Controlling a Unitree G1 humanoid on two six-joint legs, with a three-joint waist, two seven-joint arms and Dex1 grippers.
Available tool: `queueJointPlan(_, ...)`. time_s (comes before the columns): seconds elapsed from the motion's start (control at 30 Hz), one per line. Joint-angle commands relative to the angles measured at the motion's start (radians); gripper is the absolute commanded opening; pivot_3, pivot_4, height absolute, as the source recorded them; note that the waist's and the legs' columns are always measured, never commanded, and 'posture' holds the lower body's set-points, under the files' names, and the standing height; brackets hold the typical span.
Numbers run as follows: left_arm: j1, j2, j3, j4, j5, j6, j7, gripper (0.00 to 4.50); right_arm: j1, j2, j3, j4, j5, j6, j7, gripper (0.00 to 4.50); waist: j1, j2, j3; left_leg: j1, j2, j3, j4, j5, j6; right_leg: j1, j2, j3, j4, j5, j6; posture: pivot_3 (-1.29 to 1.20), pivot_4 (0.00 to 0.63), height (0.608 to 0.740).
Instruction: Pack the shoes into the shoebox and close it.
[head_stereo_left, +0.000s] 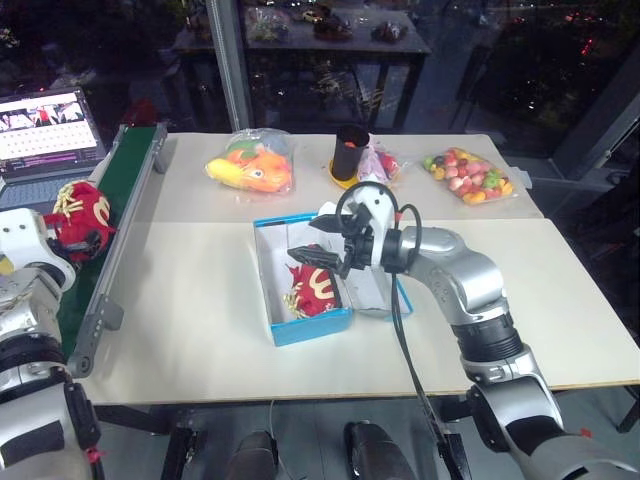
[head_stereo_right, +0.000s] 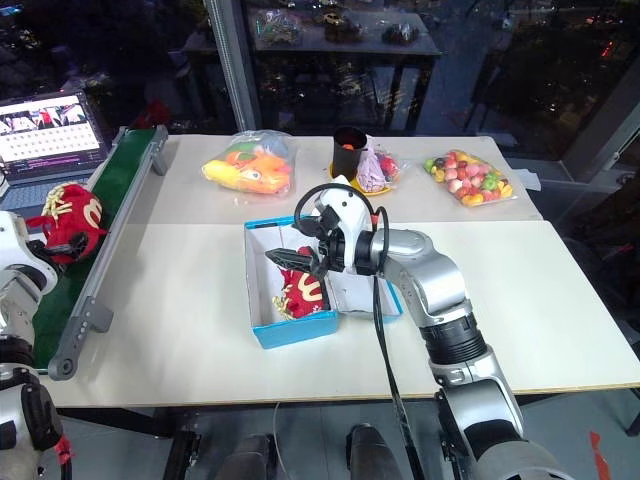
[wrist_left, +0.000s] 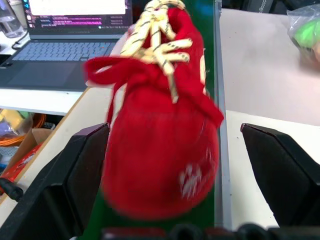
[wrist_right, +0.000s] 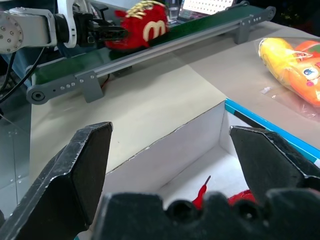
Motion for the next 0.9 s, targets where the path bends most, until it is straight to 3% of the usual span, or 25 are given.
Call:
queueJointPlan(0.03, -0.041, 0.026, -0.002, 0.029, 0.008, -0.014, 0.005, 4.5, -0.007, -0.017, -0.016, -0.047, 0.016, 0.012, 0.001, 4.46, 0.001, 0.0, 0.0, 0.0, 0.0, 0.0, 0.0, 0.0, 0.0, 0.0, 0.0, 0.0, 0.0, 0.0, 0.0, 0.0, 0.15, 0.733)
queueJointPlan(0.07, -0.044, 0.025, -0.003, 0.035, 0.007, -0.007, 0.01, 4.5, -0.008, -0.022, -0.014, -0.046, 0.014, 0.012, 0.002, 4.46, 0.004, 0.0, 0.0, 0.0, 0.0, 0.0, 0.0, 0.0, 0.0, 0.0, 0.0, 0.0, 0.0, 0.0, 0.0, 0.0, 0.15, 0.733)
queueJointPlan(0.17, -0.055, 0.017, 0.003, 0.055, -0.005, 0.019, 0.021, 3.84, -0.014, -0.028, -0.009, -0.038, 0.009, 0.012, 0.0, 4.5, 0.008, 0.0, 0.0, 0.0, 0.0, 0.0, 0.0, 0.0, 0.0, 0.0, 0.0, 0.0, 0.0, -0.001, 0.001, 0.0, 0.15, 0.733)
queueJointPlan(0.37, -0.054, -0.01, -0.025, -0.012, 0.0, 0.029, 0.011, 1.59, -0.018, -0.03, -0.003, -0.032, 0.002, 0.015, -0.009, 4.5, 0.023, 0.0, 0.0, 0.001, 0.0, 0.0, 0.0, 0.001, -0.001, 0.001, 0.0, 0.0, 0.001, -0.001, 0.001, 0.0, 0.15, 0.733)
queueJointPlan(0.47, -0.044, -0.024, -0.058, -0.113, 0.012, 0.037, 0.01, 0.69, -0.018, -0.032, -0.003, -0.033, 0.002, 0.019, -0.011, 4.5, 0.032, 0.0, 0.0, 0.0, 0.0, 0.0, 0.0, 0.001, -0.002, 0.001, 0.0, -0.001, 0.001, -0.001, 0.002, 0.0, 0.15, 0.733)
queueJointPlan(0.63, -0.057, -0.101, -0.067, -0.47, -0.089, 0.177, -0.007, 0.69, -0.057, 0.028, -0.101, -0.015, 0.084, 0.075, -0.074, 4.5, 0.037, -0.002, 0.001, -0.003, 0.0, 0.0, 0.0, 0.002, -0.004, -0.001, -0.001, -0.001, -0.001, 0.001, -0.001, 0.0, 0.15, 0.733)
queueJointPlan(0.9, -0.177, -0.287, -0.168, -0.843, -0.235, 0.423, 0.025, 0.69, -0.246, 0.221, -0.499, 0.133, 0.393, 0.199, -0.381, 4.5, 0.026, -0.003, 0.001, -0.003, 0.0, 0.0, 0.0, 0.002, -0.004, -0.001, -0.001, -0.001, -0.001, 0.002, -0.001, 0.0, 0.15, 0.733)
